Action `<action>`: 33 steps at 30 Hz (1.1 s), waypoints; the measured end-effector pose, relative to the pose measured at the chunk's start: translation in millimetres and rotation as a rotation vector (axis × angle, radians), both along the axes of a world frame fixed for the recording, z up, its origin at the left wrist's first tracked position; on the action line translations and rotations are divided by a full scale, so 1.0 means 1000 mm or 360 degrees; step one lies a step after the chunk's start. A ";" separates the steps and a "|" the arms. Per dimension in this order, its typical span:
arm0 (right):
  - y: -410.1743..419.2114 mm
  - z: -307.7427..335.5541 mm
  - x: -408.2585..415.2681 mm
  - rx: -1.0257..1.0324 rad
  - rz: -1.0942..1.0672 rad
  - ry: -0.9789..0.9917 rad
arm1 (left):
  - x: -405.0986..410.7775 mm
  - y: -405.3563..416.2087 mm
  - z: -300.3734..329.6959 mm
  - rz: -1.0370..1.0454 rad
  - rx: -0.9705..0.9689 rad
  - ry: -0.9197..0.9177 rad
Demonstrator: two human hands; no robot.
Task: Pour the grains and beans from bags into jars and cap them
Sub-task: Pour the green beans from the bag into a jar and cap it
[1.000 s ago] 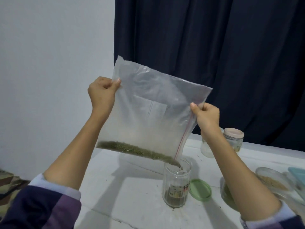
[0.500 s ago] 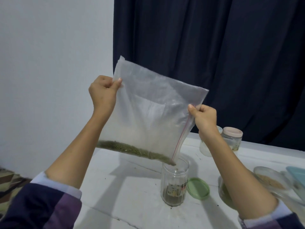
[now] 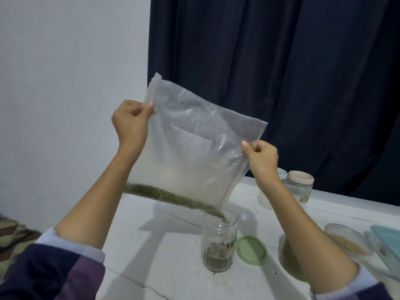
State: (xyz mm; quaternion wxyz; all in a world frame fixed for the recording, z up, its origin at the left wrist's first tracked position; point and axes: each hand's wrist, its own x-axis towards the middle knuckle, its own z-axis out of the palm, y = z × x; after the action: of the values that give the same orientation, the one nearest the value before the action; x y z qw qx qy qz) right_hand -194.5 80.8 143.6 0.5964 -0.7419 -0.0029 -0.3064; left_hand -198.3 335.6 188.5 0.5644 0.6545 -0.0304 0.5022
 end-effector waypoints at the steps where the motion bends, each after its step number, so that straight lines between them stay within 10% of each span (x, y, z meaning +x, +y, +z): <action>1: 0.000 -0.001 -0.001 -0.0013 0.0021 0.0010 | -0.001 -0.002 0.000 -0.0010 0.0017 0.0016; 33: 0.005 -0.007 -0.007 0.0062 -0.0091 -0.0106 | -0.002 0.000 -0.004 0.0085 0.0061 -0.0049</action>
State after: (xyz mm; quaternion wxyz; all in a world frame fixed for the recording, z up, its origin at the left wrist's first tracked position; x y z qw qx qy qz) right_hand -201.4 85.6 136.2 0.6013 -0.7192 0.0044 -0.3480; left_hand -199.9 335.7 184.5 0.5376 0.6579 -0.0313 0.5265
